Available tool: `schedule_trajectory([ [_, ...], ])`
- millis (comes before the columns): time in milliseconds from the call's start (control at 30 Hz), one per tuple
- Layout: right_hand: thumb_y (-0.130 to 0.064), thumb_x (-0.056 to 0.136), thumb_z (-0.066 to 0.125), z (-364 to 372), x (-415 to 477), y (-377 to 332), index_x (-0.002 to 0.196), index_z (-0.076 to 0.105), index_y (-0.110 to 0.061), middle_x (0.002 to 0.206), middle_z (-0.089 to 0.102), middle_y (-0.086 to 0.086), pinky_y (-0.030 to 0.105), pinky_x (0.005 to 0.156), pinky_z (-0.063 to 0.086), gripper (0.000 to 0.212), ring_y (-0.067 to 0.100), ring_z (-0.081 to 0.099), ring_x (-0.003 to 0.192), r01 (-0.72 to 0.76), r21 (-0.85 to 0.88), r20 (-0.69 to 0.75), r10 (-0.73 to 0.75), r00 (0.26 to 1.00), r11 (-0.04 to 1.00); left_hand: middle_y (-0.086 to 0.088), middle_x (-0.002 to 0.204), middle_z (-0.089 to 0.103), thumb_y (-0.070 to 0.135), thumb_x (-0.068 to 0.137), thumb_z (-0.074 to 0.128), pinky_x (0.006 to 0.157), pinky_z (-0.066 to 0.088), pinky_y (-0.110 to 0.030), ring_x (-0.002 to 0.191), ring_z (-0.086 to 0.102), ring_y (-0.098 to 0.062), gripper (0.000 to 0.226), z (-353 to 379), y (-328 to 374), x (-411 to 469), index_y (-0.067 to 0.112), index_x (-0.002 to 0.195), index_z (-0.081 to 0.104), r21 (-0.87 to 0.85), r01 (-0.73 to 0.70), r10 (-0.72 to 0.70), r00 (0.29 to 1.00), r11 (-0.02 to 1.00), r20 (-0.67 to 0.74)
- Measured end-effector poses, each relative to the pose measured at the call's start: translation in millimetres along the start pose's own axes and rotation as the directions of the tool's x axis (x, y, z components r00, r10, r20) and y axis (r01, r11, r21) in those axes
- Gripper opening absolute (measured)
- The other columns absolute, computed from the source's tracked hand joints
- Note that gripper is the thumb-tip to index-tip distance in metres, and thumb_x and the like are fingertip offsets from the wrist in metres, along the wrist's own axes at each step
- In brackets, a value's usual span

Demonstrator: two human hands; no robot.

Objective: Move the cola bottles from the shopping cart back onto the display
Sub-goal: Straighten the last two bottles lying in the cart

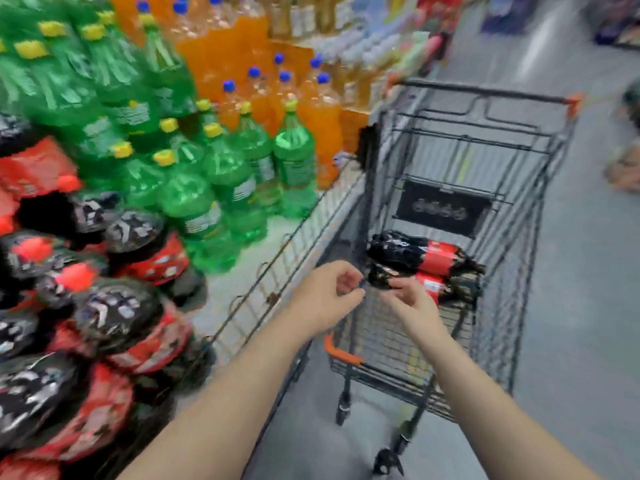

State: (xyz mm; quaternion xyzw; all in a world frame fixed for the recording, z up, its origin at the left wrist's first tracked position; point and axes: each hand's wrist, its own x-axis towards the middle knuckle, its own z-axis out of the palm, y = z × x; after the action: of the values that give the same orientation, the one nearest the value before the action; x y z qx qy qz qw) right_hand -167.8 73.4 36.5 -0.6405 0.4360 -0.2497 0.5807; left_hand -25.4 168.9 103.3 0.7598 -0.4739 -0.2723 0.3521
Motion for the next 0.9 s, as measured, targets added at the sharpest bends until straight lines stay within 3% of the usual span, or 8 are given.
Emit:
schedule_trajectory([
  [133, -0.014, 0.089, 0.065, -57, 22, 30, 0.114, 0.054, -0.008, 0.092, 0.058, 0.004, 0.029, 0.082, 0.044, 0.028, 0.020, 0.057, 0.088, -0.167, -0.014, -0.072, 0.166, 0.983, 0.986, 0.011, 0.085, 0.061, 0.014, 0.083, 0.067, 0.081, 0.048, -0.022, 0.077, 0.059, -0.009, 0.018, 56, 14, 41, 0.025, 0.095, 0.059, -0.012, 0.032, -0.031, 0.994, 0.999, 0.101],
  [367, -0.026, 0.087, 0.066, -124, 63, 54, 0.118, 0.050, -0.019, 0.107, 0.060, 0.002, 0.033, 0.085, 0.051, 0.035, 0.016, 0.061, 0.094, -0.382, 0.015, -0.086, 0.381, 0.920, 0.924, 0.008, 0.116, 0.060, 0.026, 0.088, 0.063, 0.092, 0.047, -0.025, 0.102, 0.059, -0.008, 0.035, 120, 20, 96, 0.022, 0.122, 0.057, 0.066, 0.128, -0.141, 0.956, 0.990, 0.255],
  [533, -0.026, 0.090, 0.063, -138, 109, 71, 0.127, 0.048, -0.014, 0.110, 0.059, 0.005, 0.031, 0.081, 0.052, 0.042, 0.015, 0.060, 0.091, -0.488, 0.147, -0.123, 0.506, 0.854, 0.860, 0.004, 0.129, 0.054, 0.025, 0.088, 0.063, 0.095, 0.044, -0.025, 0.111, 0.056, -0.010, 0.043, 138, 5, 158, 0.020, 0.130, 0.051, 0.159, 0.145, -0.190, 0.928, 0.977, 0.320],
  [700, -0.028, 0.089, 0.064, -141, 175, 96, 0.138, 0.035, -0.014, 0.103, 0.059, 0.006, 0.035, 0.084, 0.055, 0.059, 0.018, 0.059, 0.090, -0.581, 0.339, -0.143, 0.651, 0.746, 0.740, -0.003, 0.139, 0.051, 0.016, 0.088, 0.059, 0.104, 0.042, -0.032, 0.125, 0.051, -0.020, 0.051, 161, -22, 258, 0.015, 0.137, 0.046, 0.248, 0.125, -0.217, 0.897, 0.961, 0.386],
  [767, -0.026, 0.090, 0.064, -145, 203, 106, 0.137, 0.036, -0.012, 0.108, 0.059, 0.009, 0.035, 0.084, 0.054, 0.057, 0.019, 0.059, 0.094, -0.606, 0.404, -0.141, 0.701, 0.699, 0.686, -0.005, 0.143, 0.048, 0.012, 0.090, 0.054, 0.108, 0.040, -0.035, 0.128, 0.048, -0.023, 0.052, 173, -33, 301, 0.015, 0.140, 0.043, 0.303, 0.091, -0.216, 0.886, 0.949, 0.410],
  [900, -0.025, 0.089, 0.067, -149, 257, 128, 0.134, 0.037, -0.010, 0.126, 0.055, 0.017, 0.039, 0.090, 0.052, 0.056, 0.029, 0.058, 0.113, -0.612, 0.549, -0.117, 0.778, 0.617, 0.569, -0.011, 0.144, 0.046, 0.011, 0.094, 0.048, 0.110, 0.033, -0.030, 0.132, 0.044, -0.026, 0.048, 201, -50, 380, 0.012, 0.142, 0.042, 0.409, -0.072, -0.132, 0.883, 0.910, 0.450],
])
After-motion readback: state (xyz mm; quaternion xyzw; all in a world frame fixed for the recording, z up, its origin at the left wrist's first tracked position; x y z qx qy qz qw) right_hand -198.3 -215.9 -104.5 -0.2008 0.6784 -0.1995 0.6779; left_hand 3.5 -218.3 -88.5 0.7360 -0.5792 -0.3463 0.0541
